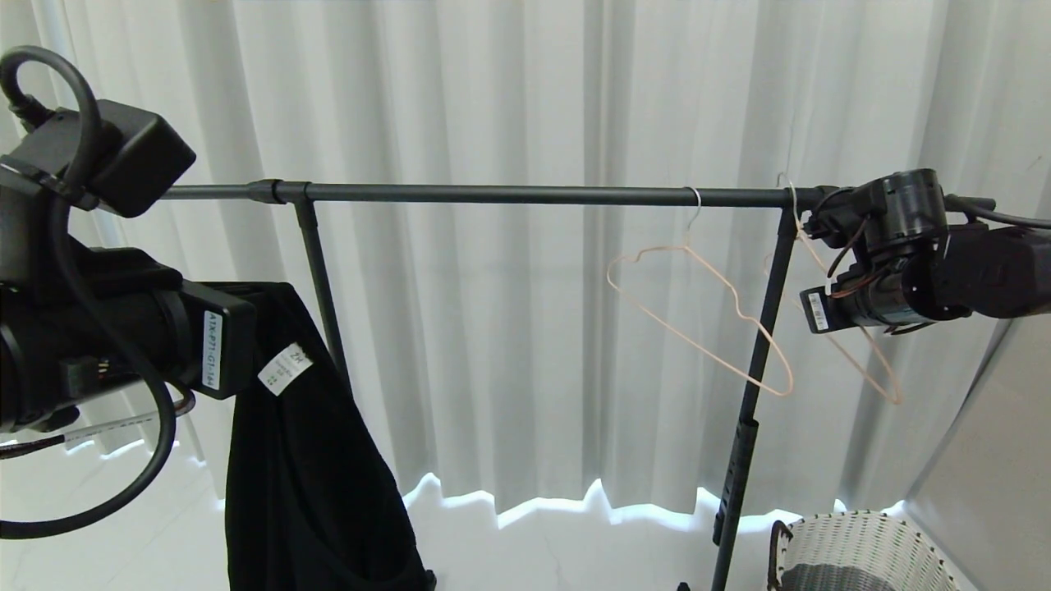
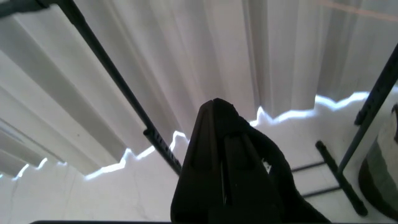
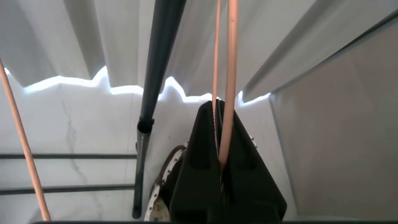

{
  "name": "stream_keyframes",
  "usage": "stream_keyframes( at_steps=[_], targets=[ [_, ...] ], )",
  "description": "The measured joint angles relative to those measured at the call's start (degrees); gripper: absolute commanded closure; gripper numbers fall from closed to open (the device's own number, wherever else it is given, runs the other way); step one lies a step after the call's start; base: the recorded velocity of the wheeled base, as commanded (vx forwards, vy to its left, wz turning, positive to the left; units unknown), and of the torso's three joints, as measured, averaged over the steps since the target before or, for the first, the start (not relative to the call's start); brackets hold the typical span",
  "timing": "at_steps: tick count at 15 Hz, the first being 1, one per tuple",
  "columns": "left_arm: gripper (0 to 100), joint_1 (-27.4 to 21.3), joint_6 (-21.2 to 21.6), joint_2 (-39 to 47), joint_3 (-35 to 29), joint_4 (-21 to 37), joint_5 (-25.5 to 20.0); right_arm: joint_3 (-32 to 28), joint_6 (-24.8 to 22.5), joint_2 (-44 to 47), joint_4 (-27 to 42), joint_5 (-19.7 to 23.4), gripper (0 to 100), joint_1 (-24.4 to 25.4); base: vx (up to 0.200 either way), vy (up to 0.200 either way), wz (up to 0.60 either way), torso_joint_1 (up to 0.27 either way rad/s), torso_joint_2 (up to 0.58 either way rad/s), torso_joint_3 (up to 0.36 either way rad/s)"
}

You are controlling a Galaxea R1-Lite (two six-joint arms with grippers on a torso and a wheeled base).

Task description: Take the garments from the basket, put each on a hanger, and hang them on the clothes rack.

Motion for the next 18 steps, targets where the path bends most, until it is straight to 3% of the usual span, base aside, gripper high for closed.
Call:
stream_keyframes(
  at_steps=[12, 18],
  targets=[
    [100, 0.0, 0.3, 0.2, 0.3, -1.3, 0.0, 1.2, -0.5, -4.5, -1.1, 0.0, 100, 1.7, 0.000, 0.000, 0.00, 0.000, 0.00, 0.000],
    [100, 0.1, 0.4, 0.3, 0.2, -1.5, 0.0, 6.5, -0.7, -9.7, -0.1, 0.4, 100, 1.3, 0.000, 0.000, 0.00, 0.000, 0.00, 0.000]
  ],
)
